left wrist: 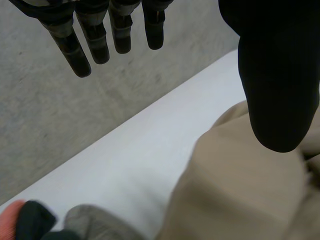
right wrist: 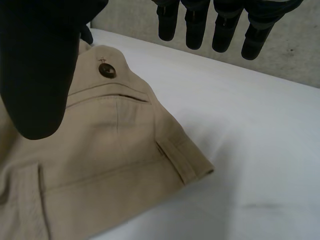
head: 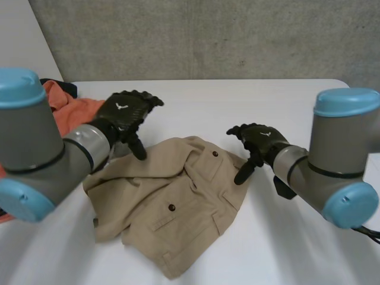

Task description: Fold the laundry.

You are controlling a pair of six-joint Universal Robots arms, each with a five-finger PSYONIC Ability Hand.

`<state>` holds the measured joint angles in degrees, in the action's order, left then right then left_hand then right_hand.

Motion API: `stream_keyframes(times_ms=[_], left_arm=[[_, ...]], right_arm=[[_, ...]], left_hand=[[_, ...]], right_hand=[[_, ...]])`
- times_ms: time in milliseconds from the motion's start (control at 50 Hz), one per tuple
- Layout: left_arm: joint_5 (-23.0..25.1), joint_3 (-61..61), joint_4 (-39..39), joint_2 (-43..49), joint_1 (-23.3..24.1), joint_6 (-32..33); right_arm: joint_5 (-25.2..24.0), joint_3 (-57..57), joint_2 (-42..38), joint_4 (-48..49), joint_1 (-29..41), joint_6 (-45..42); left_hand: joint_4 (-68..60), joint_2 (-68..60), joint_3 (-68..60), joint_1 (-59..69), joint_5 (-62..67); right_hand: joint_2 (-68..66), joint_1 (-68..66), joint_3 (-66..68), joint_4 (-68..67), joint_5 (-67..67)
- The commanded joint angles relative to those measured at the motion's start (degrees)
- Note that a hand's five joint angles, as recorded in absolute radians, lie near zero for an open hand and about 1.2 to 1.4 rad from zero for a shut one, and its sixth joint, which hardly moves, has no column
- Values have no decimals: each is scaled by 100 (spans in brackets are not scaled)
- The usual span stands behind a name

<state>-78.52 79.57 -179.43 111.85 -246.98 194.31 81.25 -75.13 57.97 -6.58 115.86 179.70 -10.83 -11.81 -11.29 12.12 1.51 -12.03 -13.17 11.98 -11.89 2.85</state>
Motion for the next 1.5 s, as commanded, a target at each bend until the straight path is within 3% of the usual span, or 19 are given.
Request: stream_keyframes(times_ms=[20, 140, 200, 260, 280, 320, 360, 420, 560, 620, 700, 860, 1080, 1180, 1240, 1260, 1300, 1380, 1500], left_arm=[[73, -1021, 996, 863, -447, 423], [223, -1725, 1911, 1769, -553, 844], [249, -1970, 2122, 2067, -535, 1090], [267, -2156, 2140, 2217, -483, 1266], [258, -2304, 2131, 2287, -430, 1336], [232, -2472, 2122, 2341, -369, 1416], [179, -2778, 2061, 2385, -255, 1530], [-66, -3166, 1851, 2359, -149, 1653], [-1516, -4090, -607, 1657, -8, 1452], [-1518, -3985, -1707, 1182, 27, 1206], [-1210, -3642, -2316, 716, 97, 1117], [-1166, -2325, -2149, 311, 168, 968], [-1262, 821, -2114, 345, 466, 871], [-1298, 1578, -2061, 565, 730, 880], [-1394, 1842, -1860, 504, 827, 906], [-1429, 1895, -1763, 443, 836, 915], [-1552, 2009, -1456, 171, 871, 889], [-1588, 2036, -946, -514, 845, 880], [-1316, 1695, -419, -1148, 626, 749]], right_arm=[[-22, 1210, -918, -511, 173, 179], [40, 2239, -1823, -986, 332, 179], [92, 2625, -2122, -1065, 358, 144], [102, 2854, -2272, -1048, 367, 92], [84, 3020, -2342, -995, 358, 39], [66, 3179, -2387, -916, 341, -49], [-3, 3398, -2378, -698, 297, -259], [-65, 3628, -2282, -267, 235, -619], [-4, 4015, -1474, 1946, 51, -1709], [-91, 3910, -1061, 2896, -46, -1842], [-434, 3796, -700, 3558, -187, -1719], [-821, 3032, -339, 3110, -345, -1701], [-1630, 115, -206, 2328, -521, -2676], [-1516, -554, -514, 2064, -486, -3590], [-1235, -704, -559, 1722, -512, -4012], [-1156, -722, -550, 1643, -521, -4048], [-936, -766, -515, 1423, -529, -4022], [-821, -845, 38, 1054, -573, -3715], [-795, -785, 846, 641, -775, -2917]], left_hand=[[83, 181, 129, -212, -151], [83, 181, 129, -212, -151], [-740, -642, -694, 611, 672], [-2572, -2474, -2526, 2443, 2504], [-4128, -4030, -4081, 3998, 4060], [-6051, -5954, -6005, 5922, 5983], [-6917, -6819, -6870, 6788, 6849], [-6917, -6819, -6871, 6788, 6849], [-6917, -6819, -6871, 6788, 6849], [-6917, -6819, -6871, 6788, 6849], [-6917, -6819, -6871, 6788, 6849], [-6917, -6819, -6871, 6788, 6849], [-6917, -6819, -6871, 6788, 6849], [-6917, -6819, -6871, 6788, 6849], [-6917, -6819, -6871, 6788, 6849], [-6669, -6571, -6623, 6540, 6601], [-4722, -4624, -4675, 4592, 4654], [-1290, -1192, -1243, 1161, 1222], [-796, -699, -750, 667, 728]], right_hand=[[203, 317, -198, 189, -285], [203, 317, -198, 189, -285], [-196, -81, 201, -209, 114], [-1759, -1644, 1764, -1772, 1677], [-3614, -3499, 3619, -3627, 3531], [-5591, -5476, 5596, -5604, 5509], [-6795, -6680, 6800, -6808, 6712], [-6797, -6683, 6802, -6811, 6715], [-6797, -6683, 6802, -6811, 6715], [-6797, -6683, 6802, -6811, 6715], [-6797, -6683, 6802, -6811, 6715], [-6797, -6683, 6802, -6811, 6715], [-6797, -6683, 6802, -6811, 6715], [-6779, -6664, 6784, -6792, 6696], [-4933, -4818, 4938, -4947, 4851], [-4195, -4080, 4200, -4209, 4113], [-2377, -2262, 2382, -2390, 2294], [-1179, -1064, 1184, -1192, 1096], [-891, -776, 896, -905, 809]])
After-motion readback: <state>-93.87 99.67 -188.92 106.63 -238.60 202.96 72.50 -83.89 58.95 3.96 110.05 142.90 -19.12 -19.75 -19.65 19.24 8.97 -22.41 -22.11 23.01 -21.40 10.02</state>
